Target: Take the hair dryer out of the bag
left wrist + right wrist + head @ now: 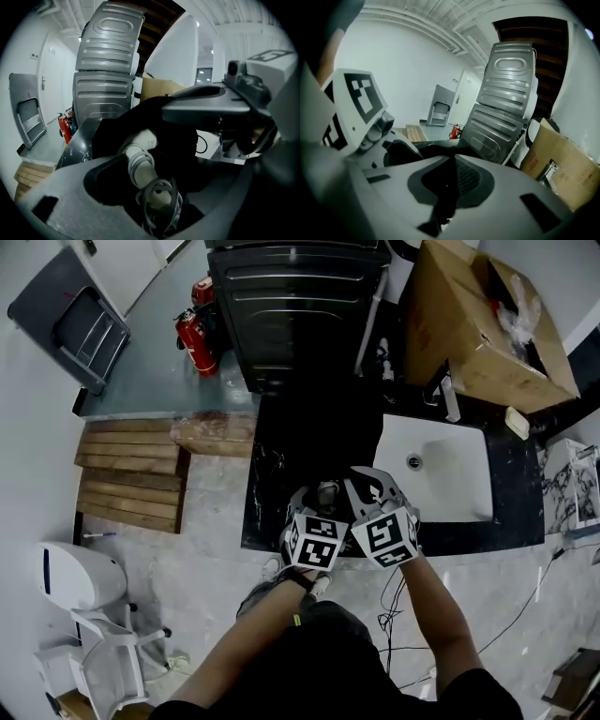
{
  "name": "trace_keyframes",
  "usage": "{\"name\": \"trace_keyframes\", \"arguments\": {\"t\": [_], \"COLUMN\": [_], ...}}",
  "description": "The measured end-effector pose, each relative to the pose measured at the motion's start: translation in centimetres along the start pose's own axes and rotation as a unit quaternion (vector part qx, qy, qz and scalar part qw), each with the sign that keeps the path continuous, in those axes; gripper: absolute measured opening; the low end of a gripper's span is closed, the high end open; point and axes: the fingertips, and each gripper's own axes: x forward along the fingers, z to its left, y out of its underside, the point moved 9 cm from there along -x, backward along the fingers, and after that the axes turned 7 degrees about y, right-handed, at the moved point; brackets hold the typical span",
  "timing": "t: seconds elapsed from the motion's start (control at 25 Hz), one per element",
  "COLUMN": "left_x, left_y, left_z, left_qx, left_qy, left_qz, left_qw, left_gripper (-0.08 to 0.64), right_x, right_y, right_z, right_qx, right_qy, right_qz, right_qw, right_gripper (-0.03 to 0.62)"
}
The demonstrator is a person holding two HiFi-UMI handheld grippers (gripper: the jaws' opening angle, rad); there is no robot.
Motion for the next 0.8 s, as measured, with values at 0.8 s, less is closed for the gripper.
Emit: {"name": "trace_keyframes", "arguments": {"t": [0.8], "left_x": [0.5], "left_y": [1.0], "left_z": [4.3], "left_qx": [-0.211], "left_qy": [0.109], "left_qz": [0.065], "left_qw": [0.9691], "left_gripper": [0.236], "right_x": [-0.9], "right_y": [0.7], "right_z": [-0.7], "right_qx": [0.017], "right_qy": [-0.007], "right_qz": [-0.018], "right_qw": [1.0], "right_gripper": [0.017]}}
